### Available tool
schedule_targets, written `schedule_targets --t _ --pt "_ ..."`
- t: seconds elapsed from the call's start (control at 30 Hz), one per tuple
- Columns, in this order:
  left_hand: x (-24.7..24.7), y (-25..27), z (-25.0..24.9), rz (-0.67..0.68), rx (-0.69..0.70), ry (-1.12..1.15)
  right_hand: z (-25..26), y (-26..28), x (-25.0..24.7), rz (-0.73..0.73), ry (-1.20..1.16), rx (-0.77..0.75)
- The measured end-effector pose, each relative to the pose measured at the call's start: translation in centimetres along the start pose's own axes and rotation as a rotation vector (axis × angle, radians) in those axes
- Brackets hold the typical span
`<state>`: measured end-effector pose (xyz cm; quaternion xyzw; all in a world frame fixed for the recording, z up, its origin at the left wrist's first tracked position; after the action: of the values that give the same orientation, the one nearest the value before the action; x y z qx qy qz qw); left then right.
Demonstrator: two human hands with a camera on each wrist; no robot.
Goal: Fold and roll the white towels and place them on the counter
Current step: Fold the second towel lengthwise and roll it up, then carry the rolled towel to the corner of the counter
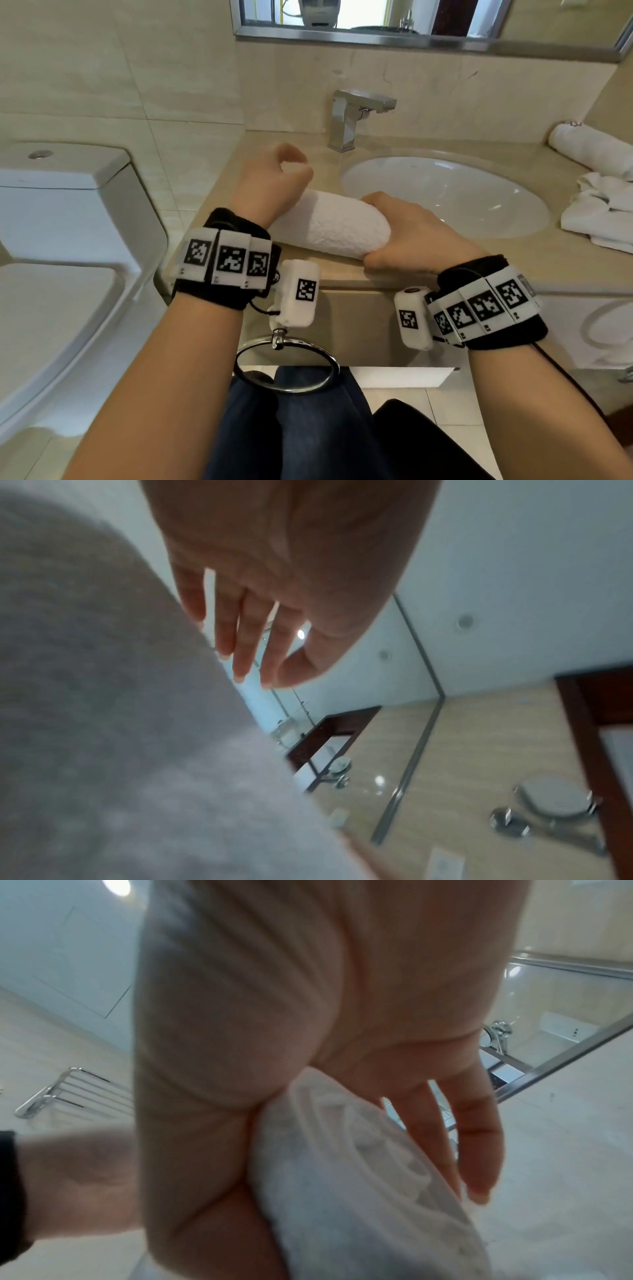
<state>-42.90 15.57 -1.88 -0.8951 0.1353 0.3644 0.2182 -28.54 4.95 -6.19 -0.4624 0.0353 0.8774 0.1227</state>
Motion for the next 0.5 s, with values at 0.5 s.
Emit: schedule_targets --t 0.5 --pt "7.5 1.2 -1.3 0.537 -0.356 0.513 -2.6 -0.5 -5.9 -0.362 -0.037 0.013"
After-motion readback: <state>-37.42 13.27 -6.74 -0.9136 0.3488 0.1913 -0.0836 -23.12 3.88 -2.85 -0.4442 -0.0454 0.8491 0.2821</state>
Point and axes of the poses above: each hand's wrist, its own y-axis away from the middle knuckle, its own x-axis out of the palm, z = x × y, the point moved 8 cm from there along -y, towards the middle knuckle, and after that the axes turned 11 degrees about -y, right-handed, at the moved point
